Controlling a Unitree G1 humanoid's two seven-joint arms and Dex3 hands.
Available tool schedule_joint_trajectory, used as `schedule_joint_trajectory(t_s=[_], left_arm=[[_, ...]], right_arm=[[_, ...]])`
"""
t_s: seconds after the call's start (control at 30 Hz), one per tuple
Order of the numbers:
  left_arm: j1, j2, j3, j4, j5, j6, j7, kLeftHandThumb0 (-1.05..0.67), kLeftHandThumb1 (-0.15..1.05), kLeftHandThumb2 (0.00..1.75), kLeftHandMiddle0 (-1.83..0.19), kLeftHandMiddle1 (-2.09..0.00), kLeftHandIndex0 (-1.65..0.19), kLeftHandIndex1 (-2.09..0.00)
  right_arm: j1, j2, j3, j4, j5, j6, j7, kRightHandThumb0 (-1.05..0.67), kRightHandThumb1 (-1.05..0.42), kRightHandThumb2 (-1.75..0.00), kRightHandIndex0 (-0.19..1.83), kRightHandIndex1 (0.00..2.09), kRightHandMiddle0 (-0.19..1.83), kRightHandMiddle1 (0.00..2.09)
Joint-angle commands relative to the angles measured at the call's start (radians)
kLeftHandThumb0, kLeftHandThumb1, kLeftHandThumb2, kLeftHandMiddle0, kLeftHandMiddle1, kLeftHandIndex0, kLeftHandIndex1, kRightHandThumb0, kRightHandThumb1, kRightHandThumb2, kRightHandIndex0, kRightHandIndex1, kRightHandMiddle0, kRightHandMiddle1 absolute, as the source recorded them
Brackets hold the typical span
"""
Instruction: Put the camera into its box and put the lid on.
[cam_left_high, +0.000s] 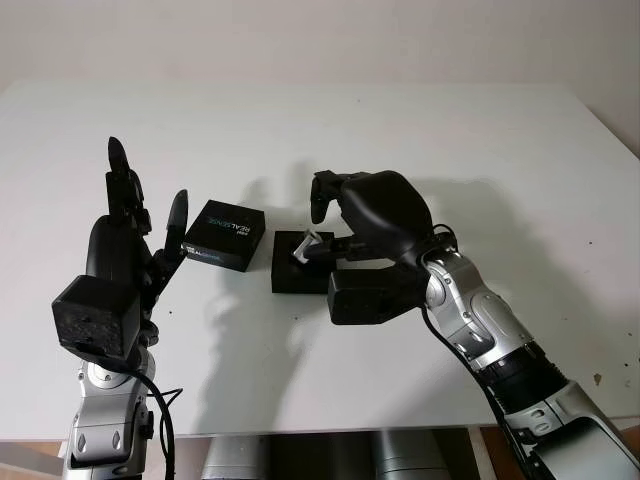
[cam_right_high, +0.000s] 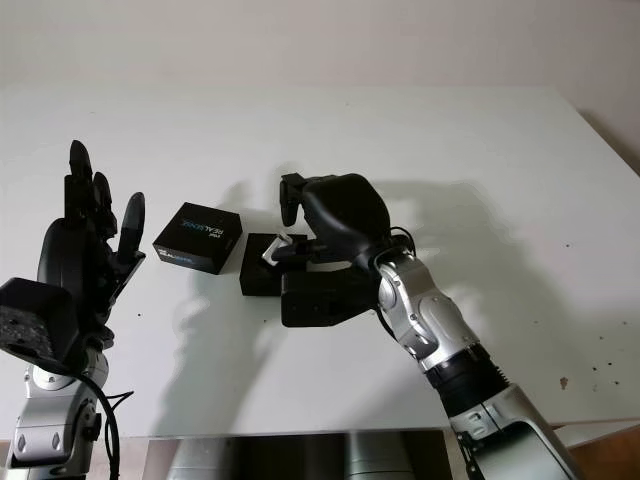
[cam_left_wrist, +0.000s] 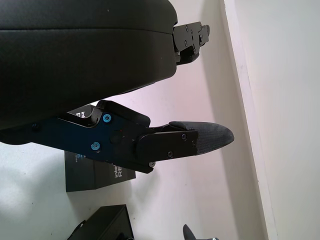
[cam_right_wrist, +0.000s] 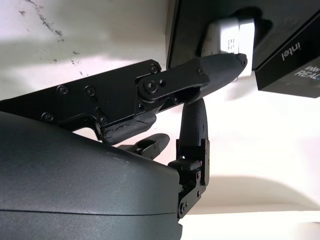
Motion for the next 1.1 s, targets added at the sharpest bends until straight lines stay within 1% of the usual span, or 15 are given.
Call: schedule_joint_trajectory(t_s=[0.0, 0.43, 0.6, 0.8, 0.97, 1.07], left_arm=[[0.004, 0.003, 0.005, -0.015, 0.002, 0.003, 0.000, -0.57, 1.05, 0.46, 0.14, -0.06, 0.16, -0.02], [0.000, 0.004, 0.002, -0.009, 0.011, -0.001, 0.007, -0.56, 1.05, 0.46, 0.14, -0.06, 0.17, -0.03], [0.001, 0.004, 0.003, -0.009, 0.017, 0.002, 0.008, -0.57, 1.05, 0.47, 0.14, -0.06, 0.17, -0.03], [0.008, 0.004, 0.004, -0.016, 0.017, 0.000, 0.005, -0.56, 1.05, 0.47, 0.14, -0.06, 0.17, -0.03], [0.006, 0.003, 0.004, -0.018, 0.017, 0.009, 0.006, -0.57, 1.05, 0.47, 0.14, -0.06, 0.16, -0.03], [0.006, 0.005, 0.004, -0.016, 0.013, 0.004, 0.001, -0.57, 1.05, 0.47, 0.15, -0.05, 0.17, -0.03]], right_arm=[[-0.002, -0.008, -0.017, -0.021, 0.016, -0.001, 0.004, -0.41, -1.00, -0.05, 0.54, 0.07, 0.37, 1.32], [0.015, -0.016, -0.012, -0.069, 0.030, -0.001, 0.070, -0.44, -1.01, -0.05, 0.55, 0.06, 0.38, 1.28], [0.015, -0.016, -0.008, -0.083, 0.007, 0.024, 0.103, -0.51, -1.03, -0.06, 0.54, 0.05, 0.37, 1.35], [0.022, -0.006, -0.008, -0.094, -0.004, 0.055, 0.105, -0.50, -1.01, -0.05, 0.50, 0.04, 0.33, 1.41], [0.023, -0.017, 0.006, -0.104, -0.044, 0.074, 0.113, -0.50, -1.00, -0.05, 0.48, 0.03, 0.28, 1.36], [0.023, -0.021, 0.007, -0.113, -0.055, 0.075, 0.123, -0.50, -1.01, -0.05, 0.46, 0.03, 0.26, 1.29]])
